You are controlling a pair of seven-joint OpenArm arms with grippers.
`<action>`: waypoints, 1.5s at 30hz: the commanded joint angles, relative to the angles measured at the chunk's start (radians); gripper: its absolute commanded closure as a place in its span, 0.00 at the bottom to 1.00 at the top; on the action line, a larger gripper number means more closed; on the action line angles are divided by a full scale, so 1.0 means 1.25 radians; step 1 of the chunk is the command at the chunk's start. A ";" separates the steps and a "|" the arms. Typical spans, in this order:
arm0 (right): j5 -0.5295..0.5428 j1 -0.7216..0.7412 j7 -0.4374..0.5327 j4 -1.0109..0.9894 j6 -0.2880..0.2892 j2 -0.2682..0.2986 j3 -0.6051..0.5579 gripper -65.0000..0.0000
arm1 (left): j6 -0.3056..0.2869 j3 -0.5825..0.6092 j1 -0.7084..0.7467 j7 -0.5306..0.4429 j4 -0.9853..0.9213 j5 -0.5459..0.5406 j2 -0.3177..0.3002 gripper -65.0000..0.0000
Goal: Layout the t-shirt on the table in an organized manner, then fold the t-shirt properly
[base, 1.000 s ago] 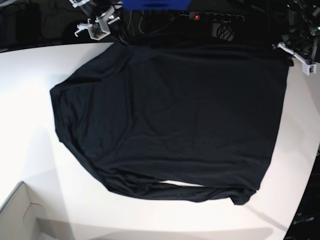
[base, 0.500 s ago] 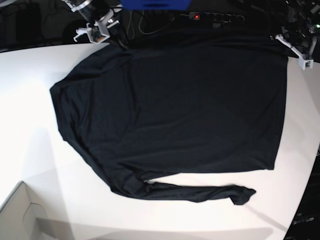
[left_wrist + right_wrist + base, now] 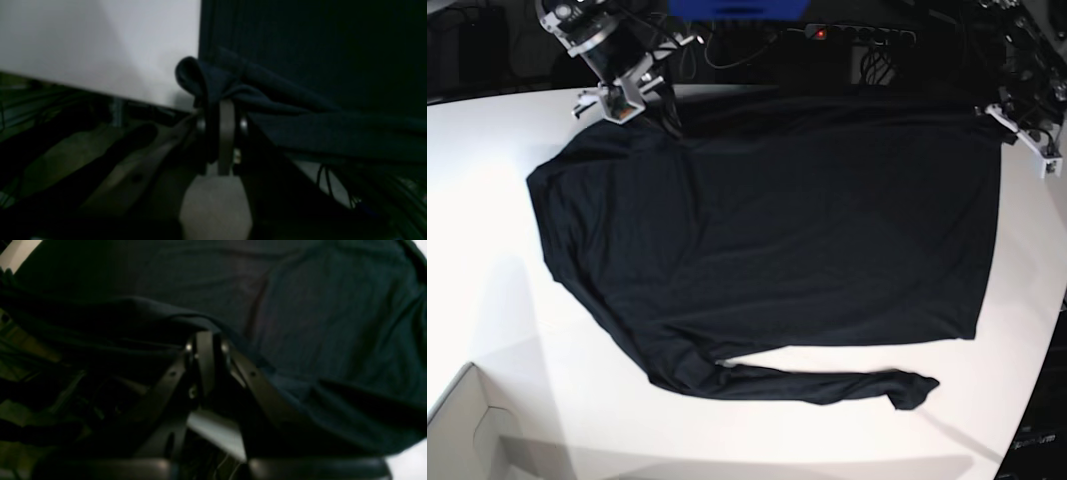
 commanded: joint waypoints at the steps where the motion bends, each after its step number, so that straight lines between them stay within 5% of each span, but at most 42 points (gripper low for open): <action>1: 0.008 0.009 0.007 0.012 0.003 0.005 0.003 1.00 | 0.004 -0.003 -0.013 -0.003 0.011 0.000 -0.016 1.00; 10: 0.008 0.136 -0.134 0.005 0.004 0.005 0.000 1.00 | 0.007 0.001 -0.091 -0.003 -0.031 0.001 -0.017 1.00; 19: 0.009 0.202 -0.133 -0.086 0.004 0.002 0.000 1.00 | 0.001 0.060 -0.151 -0.011 -0.115 0.103 -0.015 1.00; 37: 0.010 0.257 -0.136 -0.103 0.004 -0.002 0.002 1.00 | 0.003 0.063 -0.201 -0.002 -0.102 0.101 -0.017 1.00; 42: 0.012 0.260 -0.136 -0.107 0.004 -0.002 0.003 1.00 | 0.001 0.059 -0.199 0.110 -0.007 0.096 -0.014 1.00; 45: 0.012 0.260 -0.136 -0.107 0.004 -0.002 0.005 1.00 | 0.001 0.059 -0.193 0.113 0.066 0.097 -0.007 1.00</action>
